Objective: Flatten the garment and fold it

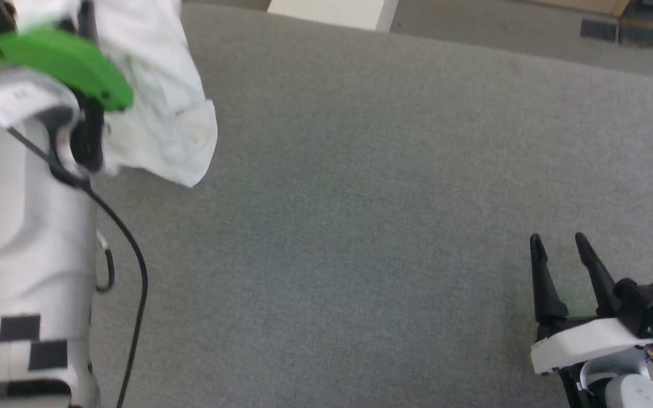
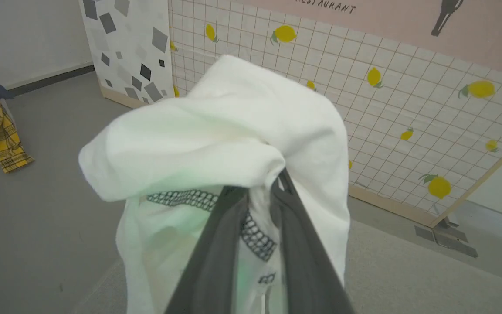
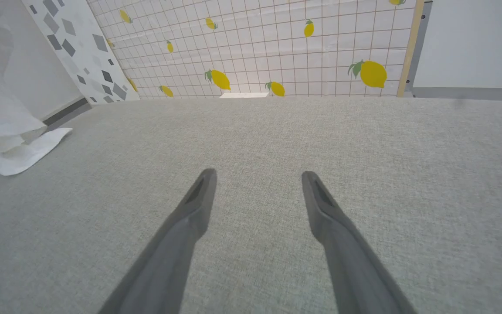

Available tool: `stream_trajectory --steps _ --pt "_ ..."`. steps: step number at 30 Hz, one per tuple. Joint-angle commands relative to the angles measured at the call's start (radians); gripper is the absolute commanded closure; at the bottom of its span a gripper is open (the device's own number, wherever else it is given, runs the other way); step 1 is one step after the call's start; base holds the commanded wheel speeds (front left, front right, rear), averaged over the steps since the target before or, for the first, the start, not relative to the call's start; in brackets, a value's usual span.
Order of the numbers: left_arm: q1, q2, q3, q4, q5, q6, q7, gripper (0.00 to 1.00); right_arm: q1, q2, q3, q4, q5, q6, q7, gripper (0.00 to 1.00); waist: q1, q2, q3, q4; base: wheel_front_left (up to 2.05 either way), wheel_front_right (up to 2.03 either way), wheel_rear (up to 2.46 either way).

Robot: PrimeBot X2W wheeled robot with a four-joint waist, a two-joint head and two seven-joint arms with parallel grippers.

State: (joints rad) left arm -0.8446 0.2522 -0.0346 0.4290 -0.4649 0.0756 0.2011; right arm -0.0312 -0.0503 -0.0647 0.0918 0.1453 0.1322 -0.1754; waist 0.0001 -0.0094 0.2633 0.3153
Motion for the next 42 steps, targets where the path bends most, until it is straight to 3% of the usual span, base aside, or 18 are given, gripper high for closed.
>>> stream_trajectory --steps 1,6,12,19,24,29,36,42 --pt "-0.060 0.008 -0.015 -0.022 0.007 -0.022 -0.003 1.00 0.012 0.000 0.005 0.017 0.015 -0.002 -0.014 0.00 -0.0001 0.0090 -0.086 -0.001 0.00 0.00 0.00" --pt "-0.198 -0.005 -0.070 -0.063 0.011 -0.078 0.020 1.00 0.015 0.000 0.012 0.073 0.047 -0.002 -0.040 0.00 -0.0001 0.0090 -0.151 -0.057 0.00 0.00 0.00" --pt "-0.324 -0.094 -0.114 -0.065 -0.041 -0.130 0.029 1.00 0.019 0.000 0.011 0.128 0.063 -0.002 -0.062 0.00 -0.0001 0.0090 -0.211 -0.154 0.00 0.00 0.00" --pt "-0.362 -0.178 -0.173 -0.018 -0.110 -0.159 0.010 1.00 0.029 0.000 0.007 0.153 0.064 -0.002 -0.072 0.00 -0.0001 0.0090 -0.231 -0.272 0.00 0.00 0.00" --pt "-0.278 -0.197 -0.252 0.022 -0.161 -0.169 0.003 1.00 0.038 0.000 -0.012 0.159 0.056 -0.002 -0.073 0.00 -0.0001 0.0090 -0.226 -0.327 0.00 0.00 0.00" --pt "-0.101 -0.201 -0.396 0.068 -0.232 -0.175 -0.008 1.00 0.047 0.000 -0.022 0.160 0.047 -0.002 -0.069 0.00 -0.0001 0.0090 -0.217 -0.366 0.00 0.00 0.00" --pt "0.164 -0.202 -0.642 0.182 -0.334 -0.131 -0.007 1.00 0.045 0.000 -0.017 0.145 0.044 -0.002 -0.056 0.00 -0.0001 0.0090 -0.200 -0.407 0.00 0.00 0.00" --pt "0.285 -0.202 -0.795 0.281 -0.379 -0.103 0.074 1.00 0.040 0.000 -0.015 0.138 0.048 -0.002 -0.055 0.00 -0.0001 0.0090 -0.191 -0.418 0.00 0.00 0.00"
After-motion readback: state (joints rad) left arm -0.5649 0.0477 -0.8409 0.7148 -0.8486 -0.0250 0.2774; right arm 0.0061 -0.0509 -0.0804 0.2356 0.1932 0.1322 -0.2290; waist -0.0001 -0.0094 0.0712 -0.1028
